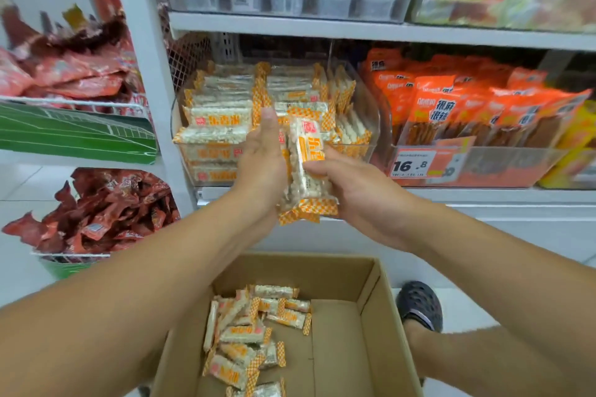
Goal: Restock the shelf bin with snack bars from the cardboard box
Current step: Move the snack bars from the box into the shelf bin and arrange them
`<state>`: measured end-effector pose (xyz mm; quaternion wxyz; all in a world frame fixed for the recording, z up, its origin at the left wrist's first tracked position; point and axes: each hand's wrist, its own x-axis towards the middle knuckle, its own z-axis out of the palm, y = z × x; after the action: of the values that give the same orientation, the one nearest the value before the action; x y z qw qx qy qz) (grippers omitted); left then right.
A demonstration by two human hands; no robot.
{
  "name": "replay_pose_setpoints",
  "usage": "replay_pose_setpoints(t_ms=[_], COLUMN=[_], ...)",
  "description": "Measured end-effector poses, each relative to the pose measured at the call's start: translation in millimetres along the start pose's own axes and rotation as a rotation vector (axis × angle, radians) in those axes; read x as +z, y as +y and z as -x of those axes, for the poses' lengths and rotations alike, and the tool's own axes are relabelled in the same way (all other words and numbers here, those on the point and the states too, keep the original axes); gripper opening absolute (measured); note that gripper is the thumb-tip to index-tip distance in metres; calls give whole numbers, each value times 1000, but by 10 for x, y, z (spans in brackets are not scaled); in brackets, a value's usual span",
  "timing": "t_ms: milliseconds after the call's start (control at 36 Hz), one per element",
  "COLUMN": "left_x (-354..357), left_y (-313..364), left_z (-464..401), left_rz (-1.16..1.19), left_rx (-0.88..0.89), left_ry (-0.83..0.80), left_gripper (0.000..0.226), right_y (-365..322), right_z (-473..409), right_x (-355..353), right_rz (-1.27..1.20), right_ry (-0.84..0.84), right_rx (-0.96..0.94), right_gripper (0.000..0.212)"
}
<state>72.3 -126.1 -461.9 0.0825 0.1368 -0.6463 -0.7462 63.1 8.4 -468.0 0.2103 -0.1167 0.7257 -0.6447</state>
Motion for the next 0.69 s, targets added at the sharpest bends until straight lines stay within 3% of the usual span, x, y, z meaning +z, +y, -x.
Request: replay_pose_setpoints(t_ms=[56,111,167,306,417,472,528,583,694], left_x=[73,138,179,262,319,328,361,391,444], left_y=[110,136,123,206,312,300,250,155,191], left_z=[-37,-94,-173,-302,-341,-381,-401,-436,-391], left_rz=[49,78,115,229,189,122,80,55,54], left_rx=[27,29,-10,-129,-63,-10,50,83,135], left_ry=[-29,-40,-68,-116,-56,-11,3,0,-25], left_gripper=[73,61,64,71,67,68,87,98,78], right_y=[-149,-208,-179,-95,-203,-211,-201,-204,-249], right_z=[-31,-82,-138,-304,-384,-368,-337,-321,-303], right_x=[-56,-97,-142,-268,-360,-388,-385,-382,-388], right_rz=[15,43,52,78,108,137,139,133,135], right_ry=[67,35,-7,-50,-32,-55,-71,-51,-22], right_rx=[-18,-73,-100,-117,-165,-194,-215,-219,-224], right_gripper=[73,67,62,104,103,92,78,79,72])
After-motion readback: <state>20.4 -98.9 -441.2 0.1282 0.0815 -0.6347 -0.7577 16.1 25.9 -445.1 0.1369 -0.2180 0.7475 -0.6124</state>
